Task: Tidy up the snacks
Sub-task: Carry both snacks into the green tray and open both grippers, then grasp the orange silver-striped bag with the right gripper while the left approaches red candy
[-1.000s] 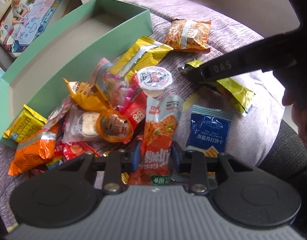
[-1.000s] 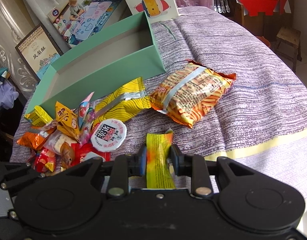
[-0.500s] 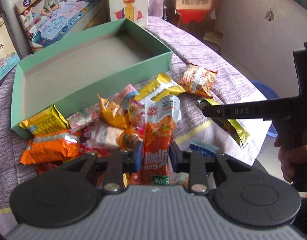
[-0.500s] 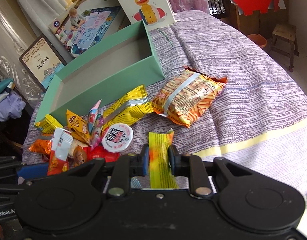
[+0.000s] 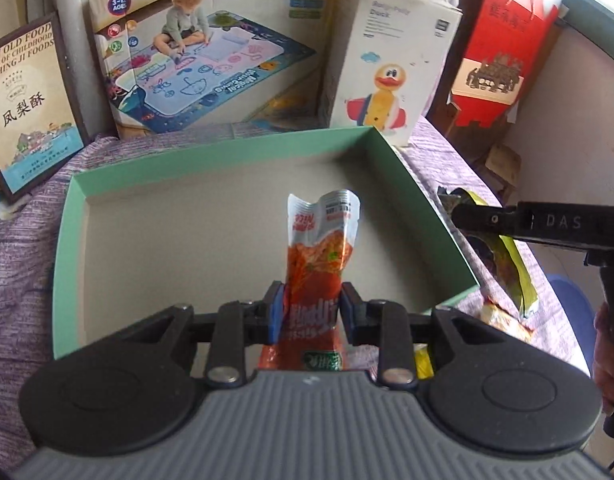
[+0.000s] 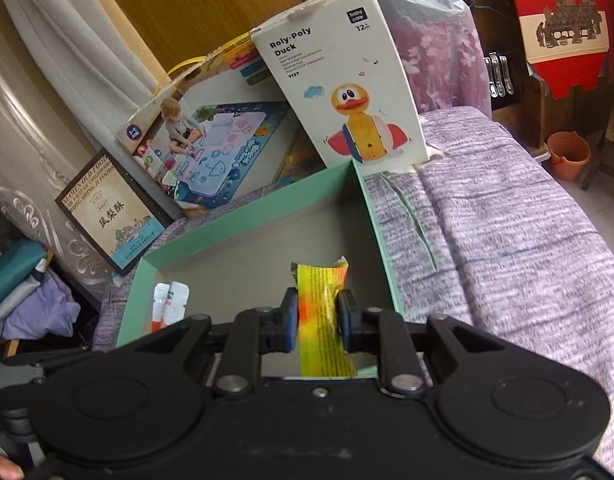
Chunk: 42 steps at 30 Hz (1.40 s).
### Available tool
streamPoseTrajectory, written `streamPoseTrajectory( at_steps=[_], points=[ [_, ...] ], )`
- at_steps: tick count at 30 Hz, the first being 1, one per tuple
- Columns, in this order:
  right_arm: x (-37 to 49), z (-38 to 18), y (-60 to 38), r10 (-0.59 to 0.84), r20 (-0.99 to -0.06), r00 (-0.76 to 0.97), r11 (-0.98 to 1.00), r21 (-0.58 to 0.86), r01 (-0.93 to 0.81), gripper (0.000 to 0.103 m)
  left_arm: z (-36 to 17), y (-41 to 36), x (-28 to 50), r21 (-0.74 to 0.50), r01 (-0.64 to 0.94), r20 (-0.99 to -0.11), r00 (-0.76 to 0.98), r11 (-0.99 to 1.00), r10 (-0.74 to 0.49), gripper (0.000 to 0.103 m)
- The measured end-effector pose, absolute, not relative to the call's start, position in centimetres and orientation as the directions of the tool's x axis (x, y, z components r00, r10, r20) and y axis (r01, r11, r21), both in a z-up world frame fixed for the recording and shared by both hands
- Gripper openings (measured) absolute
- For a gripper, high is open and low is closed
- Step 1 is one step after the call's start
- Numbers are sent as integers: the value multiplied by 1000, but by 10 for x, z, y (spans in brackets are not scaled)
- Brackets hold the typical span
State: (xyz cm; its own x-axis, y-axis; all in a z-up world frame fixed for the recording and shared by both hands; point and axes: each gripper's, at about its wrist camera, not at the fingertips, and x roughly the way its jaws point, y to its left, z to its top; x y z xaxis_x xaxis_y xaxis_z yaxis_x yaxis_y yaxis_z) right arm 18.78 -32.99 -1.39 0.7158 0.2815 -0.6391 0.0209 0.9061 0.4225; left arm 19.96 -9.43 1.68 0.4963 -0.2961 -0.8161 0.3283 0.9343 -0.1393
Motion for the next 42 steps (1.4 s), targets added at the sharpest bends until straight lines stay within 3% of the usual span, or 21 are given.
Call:
streamPoseTrajectory(
  at_steps=[11, 14, 15, 16, 17, 18, 19, 25, 42],
  points=[
    [322, -46, -316, 250, -703, 666, 933, 358, 28, 20, -25, -123, 296, -162, 292, -829, 477, 943, -290, 31],
    [332, -52, -314, 257, -696, 671, 932, 362, 18, 26, -33, -128, 310, -173, 276, -835, 468, 945, -290, 39],
    [332, -51, -313, 255, -690, 677, 932, 362, 18, 32, -35, -129, 314, -172, 263, -836, 471, 949, -282, 51],
    [331, -49, -312, 258, -684, 683, 930, 368, 18, 54, -35, -130, 315, -169, 253, -836, 475, 953, -275, 72],
    [328, -46, -310, 264, -673, 691, 927, 376, 12, 82, -35, -128, 315, -162, 244, -832, 487, 956, -265, 82],
    [324, -44, -308, 267, -661, 701, 926, 379, 4, 94, -33, -127, 313, -152, 241, -828, 499, 959, -257, 94],
    [321, -42, -307, 267, -652, 710, 926, 376, -2, 103, -32, -126, 311, -144, 241, -824, 507, 960, -251, 98],
    [299, -31, -300, 273, -658, 702, 929, 370, -14, 103, -20, -109, 286, -126, 247, -828, 507, 961, -239, 103],
    [161, -23, -266, 358, -662, 659, 907, 413, -78, 103, 6, 8, 141, -44, 214, -818, 553, 976, -158, 103]
  ],
)
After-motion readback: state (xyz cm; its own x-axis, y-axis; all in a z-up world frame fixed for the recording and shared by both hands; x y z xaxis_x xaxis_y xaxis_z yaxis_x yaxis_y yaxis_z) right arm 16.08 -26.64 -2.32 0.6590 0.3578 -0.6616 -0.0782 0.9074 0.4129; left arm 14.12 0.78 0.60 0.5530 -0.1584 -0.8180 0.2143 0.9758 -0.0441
